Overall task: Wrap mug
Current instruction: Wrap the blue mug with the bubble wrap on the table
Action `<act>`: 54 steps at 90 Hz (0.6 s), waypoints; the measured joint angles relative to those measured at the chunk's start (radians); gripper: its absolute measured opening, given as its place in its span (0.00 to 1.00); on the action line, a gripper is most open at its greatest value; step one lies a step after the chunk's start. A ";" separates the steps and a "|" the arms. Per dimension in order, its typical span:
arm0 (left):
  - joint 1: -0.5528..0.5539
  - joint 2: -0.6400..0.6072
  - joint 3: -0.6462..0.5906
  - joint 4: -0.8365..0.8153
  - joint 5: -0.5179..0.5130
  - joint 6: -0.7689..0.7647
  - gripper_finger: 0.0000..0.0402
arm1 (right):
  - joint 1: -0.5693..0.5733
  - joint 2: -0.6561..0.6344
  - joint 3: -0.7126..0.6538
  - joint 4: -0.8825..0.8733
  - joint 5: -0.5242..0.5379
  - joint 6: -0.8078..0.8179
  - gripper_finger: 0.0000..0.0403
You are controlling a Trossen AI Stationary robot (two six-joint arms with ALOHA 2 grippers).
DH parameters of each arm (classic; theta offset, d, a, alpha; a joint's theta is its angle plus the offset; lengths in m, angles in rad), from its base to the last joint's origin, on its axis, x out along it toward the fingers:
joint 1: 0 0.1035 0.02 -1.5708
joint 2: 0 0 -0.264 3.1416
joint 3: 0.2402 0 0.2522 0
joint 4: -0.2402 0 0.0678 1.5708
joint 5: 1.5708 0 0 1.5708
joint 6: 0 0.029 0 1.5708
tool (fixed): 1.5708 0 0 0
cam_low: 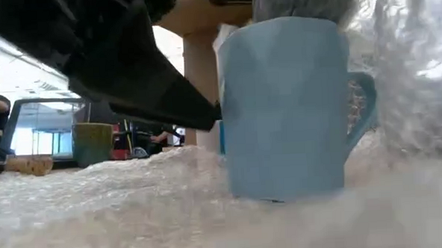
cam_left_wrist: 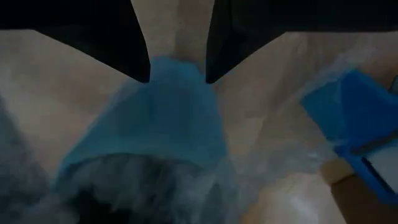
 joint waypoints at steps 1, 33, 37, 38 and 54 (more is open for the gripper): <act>0.001 0.000 0.000 0.000 0.001 0.000 0.35 | 0.000 0.000 0.000 -0.001 -0.001 0.000 0.00; 0.008 -0.001 0.000 0.018 0.000 0.003 0.35 | -0.010 0.007 0.019 -0.034 -0.089 0.011 0.08; 0.009 -0.001 0.000 0.023 0.000 0.004 0.35 | -0.009 0.010 0.034 -0.052 -0.094 0.013 0.11; 0.009 -0.001 0.000 0.024 0.000 0.005 0.35 | -0.009 0.011 0.037 -0.057 -0.094 0.013 0.11; 0.012 -0.002 0.000 0.029 -0.001 0.024 0.35 | -0.008 0.014 0.105 -0.158 -0.089 0.013 0.19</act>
